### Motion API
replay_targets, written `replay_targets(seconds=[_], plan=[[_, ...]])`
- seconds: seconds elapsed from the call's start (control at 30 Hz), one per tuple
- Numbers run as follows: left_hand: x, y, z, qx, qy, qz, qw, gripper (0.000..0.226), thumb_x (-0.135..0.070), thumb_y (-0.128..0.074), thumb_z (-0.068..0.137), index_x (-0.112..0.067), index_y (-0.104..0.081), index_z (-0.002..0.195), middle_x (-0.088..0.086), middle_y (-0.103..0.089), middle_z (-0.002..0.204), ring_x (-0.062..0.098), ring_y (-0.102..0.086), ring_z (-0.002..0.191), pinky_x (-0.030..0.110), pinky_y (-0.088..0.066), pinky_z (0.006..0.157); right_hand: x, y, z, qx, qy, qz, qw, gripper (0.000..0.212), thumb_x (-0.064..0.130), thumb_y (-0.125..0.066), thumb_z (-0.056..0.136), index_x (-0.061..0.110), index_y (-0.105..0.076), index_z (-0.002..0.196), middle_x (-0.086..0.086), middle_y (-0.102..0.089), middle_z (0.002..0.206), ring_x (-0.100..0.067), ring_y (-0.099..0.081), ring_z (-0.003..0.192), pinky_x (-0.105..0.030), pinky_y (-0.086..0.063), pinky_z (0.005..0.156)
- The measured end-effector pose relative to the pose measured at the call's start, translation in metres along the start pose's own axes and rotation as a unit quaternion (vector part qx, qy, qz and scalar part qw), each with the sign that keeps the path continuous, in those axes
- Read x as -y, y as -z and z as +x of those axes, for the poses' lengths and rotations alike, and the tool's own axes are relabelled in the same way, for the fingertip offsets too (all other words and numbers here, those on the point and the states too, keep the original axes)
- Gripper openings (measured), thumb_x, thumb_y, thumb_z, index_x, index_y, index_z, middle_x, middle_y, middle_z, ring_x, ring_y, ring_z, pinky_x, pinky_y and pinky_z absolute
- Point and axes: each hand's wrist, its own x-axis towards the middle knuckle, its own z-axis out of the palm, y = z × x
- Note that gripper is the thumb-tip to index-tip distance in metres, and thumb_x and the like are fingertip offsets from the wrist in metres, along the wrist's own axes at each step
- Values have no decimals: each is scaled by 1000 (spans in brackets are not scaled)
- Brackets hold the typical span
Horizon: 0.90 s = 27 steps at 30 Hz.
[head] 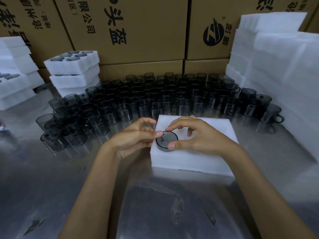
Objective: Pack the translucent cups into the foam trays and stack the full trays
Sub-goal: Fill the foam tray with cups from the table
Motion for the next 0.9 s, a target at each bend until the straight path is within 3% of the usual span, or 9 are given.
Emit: replay_targets(seconds=[0.1,0.27,0.47,0.63,0.7,0.73,0.77,0.83,0.9], plan=[[1,-2,1,3,27,17,999,74,-15,-82,66,-9,-47,131,16,-71,104,23,-69,91,35,-57,81,-3,-1,-1,-9,3,-85,996,42,57,-82,64,48,-71,104,27,-56,123,0,-34,122,-21,-23,102],[-1,-1,2,-3,79,34,996,80,-16,-83,65,-12,-44,135,24,-64,126,33,-63,109,51,-53,98,-4,-2,1,-2,-24,-112,993,59,86,-60,46,62,-67,99,32,-49,133,2,-25,132,-27,-12,102],[-1,1,1,42,79,81,993,74,-25,-76,79,-22,-43,145,14,-70,121,35,-65,113,41,-59,86,-9,-4,-2,-2,-18,-113,993,70,89,-60,50,66,-59,116,34,-46,141,4,-25,138,-28,-19,115],[-5,16,-6,40,61,93,993,59,-22,-74,83,-20,-51,137,15,-69,121,37,-65,112,38,-61,82,-4,-1,10,-3,-26,-31,999,65,75,-77,55,60,-63,116,40,-52,132,19,-41,126,-19,-33,109],[-9,22,-7,-23,18,98,995,44,-23,-74,85,-21,-61,128,16,-71,117,29,-69,97,32,-59,74,-2,-5,16,-5,-28,-46,999,61,79,-73,56,58,-65,112,42,-52,129,19,-43,124,-18,-35,106],[-9,25,-7,-113,-19,125,985,30,-23,-73,87,-23,-68,118,14,-72,111,24,-68,91,30,-57,71,-2,-7,17,-7,-26,-55,998,60,83,-69,58,56,-66,112,41,-53,129,18,-44,124,-18,-35,104],[-9,31,-6,-240,-60,179,952,17,-23,-71,89,-26,-72,106,11,-73,106,22,-67,91,31,-55,71,-3,-9,18,-16,-20,-65,998,60,85,-65,61,54,-66,113,39,-54,129,17,-44,124,-17,-34,103],[-6,45,-5,-467,-89,362,802,15,-29,-68,88,-25,-73,101,7,-65,111,27,-57,110,39,-51,81,-7,-9,19,-57,-11,-71,996,55,83,-60,70,49,-69,112,34,-59,126,15,-46,123,-16,-34,102],[4,58,-8,-526,-31,488,696,30,-27,-68,87,-11,-68,113,17,-50,123,35,-40,121,49,-46,88,-9,-7,17,-112,-7,-55,992,46,76,-58,77,45,-71,108,32,-63,120,11,-48,122,-18,-37,101]])
